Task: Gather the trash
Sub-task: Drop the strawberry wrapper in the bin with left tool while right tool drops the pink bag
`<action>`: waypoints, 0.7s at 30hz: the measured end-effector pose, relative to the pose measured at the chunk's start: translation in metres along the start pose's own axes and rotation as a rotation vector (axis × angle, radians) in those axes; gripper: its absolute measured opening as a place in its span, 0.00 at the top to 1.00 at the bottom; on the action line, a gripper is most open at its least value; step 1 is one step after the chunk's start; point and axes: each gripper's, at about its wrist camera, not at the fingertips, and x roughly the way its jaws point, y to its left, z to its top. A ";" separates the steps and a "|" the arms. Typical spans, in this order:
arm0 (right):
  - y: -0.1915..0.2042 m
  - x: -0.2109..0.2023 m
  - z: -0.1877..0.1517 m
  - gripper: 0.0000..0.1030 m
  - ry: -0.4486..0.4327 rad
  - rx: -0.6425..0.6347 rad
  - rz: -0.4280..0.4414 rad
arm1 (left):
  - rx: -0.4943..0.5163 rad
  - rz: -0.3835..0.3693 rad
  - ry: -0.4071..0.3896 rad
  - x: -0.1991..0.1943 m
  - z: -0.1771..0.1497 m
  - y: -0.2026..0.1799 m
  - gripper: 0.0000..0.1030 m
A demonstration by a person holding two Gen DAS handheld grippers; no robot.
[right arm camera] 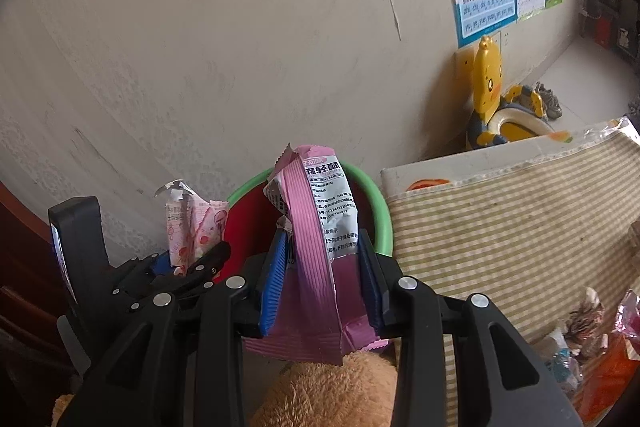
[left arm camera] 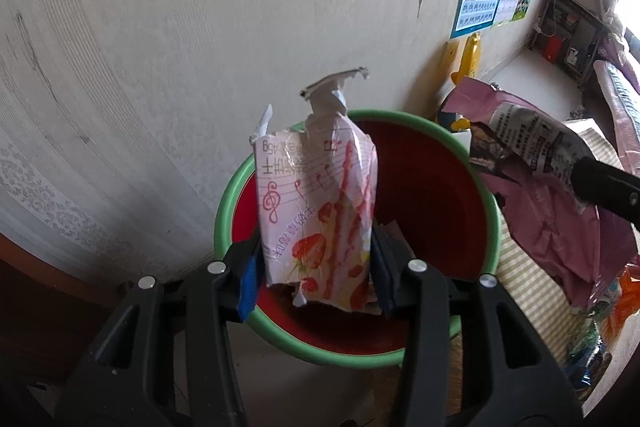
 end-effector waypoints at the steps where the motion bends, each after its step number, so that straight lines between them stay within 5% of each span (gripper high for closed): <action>1: 0.000 0.004 0.000 0.67 0.008 0.000 0.000 | -0.001 0.000 0.004 0.002 0.000 0.000 0.57; 5: 0.001 0.013 0.002 0.67 0.025 -0.003 0.006 | -0.003 0.000 0.023 0.013 0.002 0.001 0.57; 8: 0.002 0.018 0.004 0.65 0.028 0.004 0.013 | 0.001 0.004 0.040 0.019 0.003 0.001 0.43; 11: 0.000 0.020 0.004 0.48 0.026 0.030 0.027 | -0.004 0.008 0.038 0.021 0.002 0.004 0.31; 21: -0.009 0.005 -0.003 0.48 0.014 0.037 0.014 | 0.011 0.003 0.037 0.014 -0.003 0.000 0.30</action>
